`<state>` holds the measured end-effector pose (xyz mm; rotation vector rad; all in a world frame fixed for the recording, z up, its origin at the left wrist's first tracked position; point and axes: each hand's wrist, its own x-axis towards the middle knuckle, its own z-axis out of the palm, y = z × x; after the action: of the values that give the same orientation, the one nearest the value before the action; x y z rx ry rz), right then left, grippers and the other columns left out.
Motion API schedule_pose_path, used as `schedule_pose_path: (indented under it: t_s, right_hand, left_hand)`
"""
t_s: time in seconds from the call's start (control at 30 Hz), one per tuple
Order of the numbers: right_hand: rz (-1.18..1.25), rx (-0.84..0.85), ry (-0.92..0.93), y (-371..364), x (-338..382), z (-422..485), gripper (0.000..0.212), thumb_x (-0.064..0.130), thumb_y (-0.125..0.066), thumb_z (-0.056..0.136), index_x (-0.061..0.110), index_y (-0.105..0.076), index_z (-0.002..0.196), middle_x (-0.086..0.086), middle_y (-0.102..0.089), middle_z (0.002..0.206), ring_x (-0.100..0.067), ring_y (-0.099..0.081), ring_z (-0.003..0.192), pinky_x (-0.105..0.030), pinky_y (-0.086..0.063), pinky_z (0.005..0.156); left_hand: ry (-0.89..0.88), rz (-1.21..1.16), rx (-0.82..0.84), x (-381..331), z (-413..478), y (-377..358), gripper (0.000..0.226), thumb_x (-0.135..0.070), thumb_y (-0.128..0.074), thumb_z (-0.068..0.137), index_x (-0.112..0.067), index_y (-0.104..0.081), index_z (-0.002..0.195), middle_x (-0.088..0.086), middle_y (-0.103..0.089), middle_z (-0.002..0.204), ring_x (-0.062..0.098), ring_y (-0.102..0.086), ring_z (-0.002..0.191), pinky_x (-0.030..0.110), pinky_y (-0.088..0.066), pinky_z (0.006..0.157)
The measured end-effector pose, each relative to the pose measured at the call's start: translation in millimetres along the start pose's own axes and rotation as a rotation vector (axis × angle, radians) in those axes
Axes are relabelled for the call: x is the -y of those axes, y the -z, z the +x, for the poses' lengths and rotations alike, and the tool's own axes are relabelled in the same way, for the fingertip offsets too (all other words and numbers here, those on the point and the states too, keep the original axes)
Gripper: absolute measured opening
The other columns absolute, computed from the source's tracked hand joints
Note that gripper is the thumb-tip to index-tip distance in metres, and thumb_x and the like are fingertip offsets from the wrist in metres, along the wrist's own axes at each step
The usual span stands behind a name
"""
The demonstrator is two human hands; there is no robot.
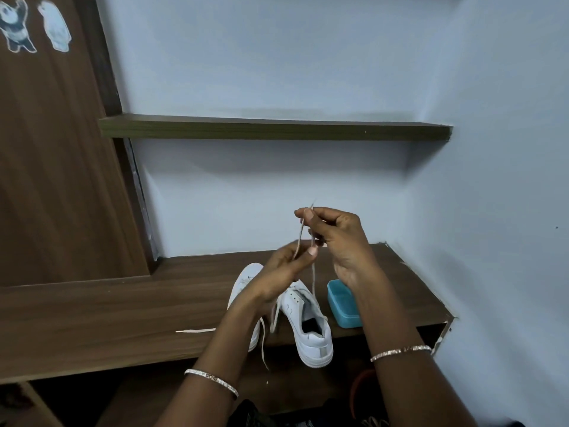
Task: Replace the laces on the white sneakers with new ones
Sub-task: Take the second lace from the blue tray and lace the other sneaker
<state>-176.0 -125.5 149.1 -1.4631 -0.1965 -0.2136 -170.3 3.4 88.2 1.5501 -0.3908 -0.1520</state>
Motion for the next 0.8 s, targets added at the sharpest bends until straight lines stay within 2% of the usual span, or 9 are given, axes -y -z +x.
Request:
schedule_pose_path:
  t_s: [0.07, 0.1, 0.17, 0.23, 0.3, 0.43, 0.63, 0.73, 0.8]
  right_hand:
    - [0.122, 0.06, -0.052, -4.1, 8.4, 7.4, 0.018, 0.015, -0.06, 0.097, 0.001, -0.071, 0.102, -0.012, -0.076, 0.097, -0.022, -0.074, 0.091, -0.028, -0.057, 0.082]
    - [0.197, 0.067, -0.078, -5.0, 13.1, 11.5, 0.018, 0.015, -0.057, 0.1, 0.002, -0.069, 0.1, -0.013, -0.074, 0.09, -0.023, -0.074, 0.082, -0.032, -0.059, 0.083]
    - [0.262, 0.011, -0.099, -1.5, 25.8, 19.9, 0.02, 0.015, -0.05, 0.103, 0.005, -0.066, 0.096, -0.006, -0.064, 0.073, -0.014, -0.063, 0.056, -0.03, -0.058, 0.067]
    - [0.297, -0.091, -0.078, 12.1, 37.4, 29.0, 0.022, 0.012, -0.044, 0.105, 0.008, -0.062, 0.091, -0.001, -0.049, 0.065, -0.006, -0.038, 0.042, -0.022, -0.043, 0.049]
    - [0.341, -0.189, -0.043, 35.4, 45.3, 37.0, 0.023, 0.009, -0.041, 0.104, 0.008, -0.058, 0.089, 0.001, -0.042, 0.06, -0.006, -0.027, 0.04, -0.02, -0.03, 0.042]
    - [0.366, -0.364, 0.003, 88.6, 44.7, 37.9, 0.024, 0.011, -0.037, 0.105, 0.008, -0.057, 0.091, 0.003, -0.038, 0.057, -0.007, -0.023, 0.039, -0.02, -0.023, 0.038]
    - [-0.021, -0.497, -0.102, 116.4, -9.0, 31.2, 0.024, 0.022, -0.051, 0.101, 0.013, -0.067, 0.086, 0.004, -0.035, 0.06, -0.005, -0.026, 0.04, -0.021, -0.022, 0.039]
    - [-0.298, -0.38, -0.23, 105.8, -52.7, 26.2, 0.007, 0.024, -0.073, 0.086, 0.018, -0.072, 0.082, 0.006, -0.054, 0.061, -0.01, -0.047, 0.053, -0.025, -0.035, 0.051]
    - [-0.384, -0.243, -0.333, 94.6, -87.3, 22.0, 0.016, 0.018, -0.082, 0.078, 0.019, -0.071, 0.09, 0.006, -0.065, 0.073, -0.009, -0.056, 0.064, -0.025, -0.041, 0.057]
  left_hand:
    - [0.022, 0.08, 0.059, 0.6, 4.2, -7.6, 0.023, -0.031, -0.049, 0.103, -0.02, -0.069, 0.099, -0.016, -0.072, 0.094, -0.011, -0.063, 0.09, 0.009, -0.045, 0.078]
    - [0.023, 0.115, 0.081, 2.9, 8.0, -10.1, 0.03, -0.032, -0.047, 0.104, -0.015, -0.07, 0.094, -0.013, -0.073, 0.092, -0.006, -0.064, 0.093, 0.012, -0.046, 0.083]
    - [0.028, 0.153, 0.124, 15.1, 15.8, -10.1, 0.038, -0.033, -0.044, 0.105, -0.009, -0.068, 0.086, -0.001, -0.073, 0.094, 0.009, -0.066, 0.099, 0.026, -0.045, 0.098]
    - [0.056, 0.148, 0.126, 33.1, 21.3, -1.5, 0.037, -0.033, -0.045, 0.105, -0.012, -0.062, 0.08, 0.006, -0.07, 0.087, 0.014, -0.064, 0.091, 0.034, -0.046, 0.097]
    - [0.081, 0.138, 0.09, 54.2, 25.3, 11.7, 0.033, -0.033, -0.047, 0.103, -0.012, -0.061, 0.081, 0.006, -0.066, 0.083, 0.013, -0.063, 0.086, 0.032, -0.047, 0.092]
    - [0.088, 0.194, 0.039, 86.4, 33.2, 35.7, 0.03, -0.026, -0.045, 0.105, -0.01, -0.061, 0.084, 0.002, -0.065, 0.083, 0.01, -0.064, 0.086, 0.025, -0.047, 0.089]
    - [0.066, 0.094, -0.077, 79.5, 60.8, 35.0, 0.031, -0.025, -0.039, 0.107, -0.012, -0.053, 0.083, -0.001, -0.051, 0.069, 0.016, -0.067, 0.084, 0.02, -0.051, 0.076]
    - [0.036, 0.079, -0.09, 68.2, 77.2, 32.0, 0.031, -0.025, -0.039, 0.107, -0.009, -0.052, 0.083, 0.002, -0.047, 0.067, 0.021, -0.064, 0.079, 0.022, -0.051, 0.071]
    - [0.032, 0.095, -0.103, 65.0, 88.4, 31.5, 0.032, -0.026, -0.04, 0.107, -0.006, -0.055, 0.086, 0.003, -0.048, 0.065, 0.02, -0.063, 0.074, 0.026, -0.049, 0.07]
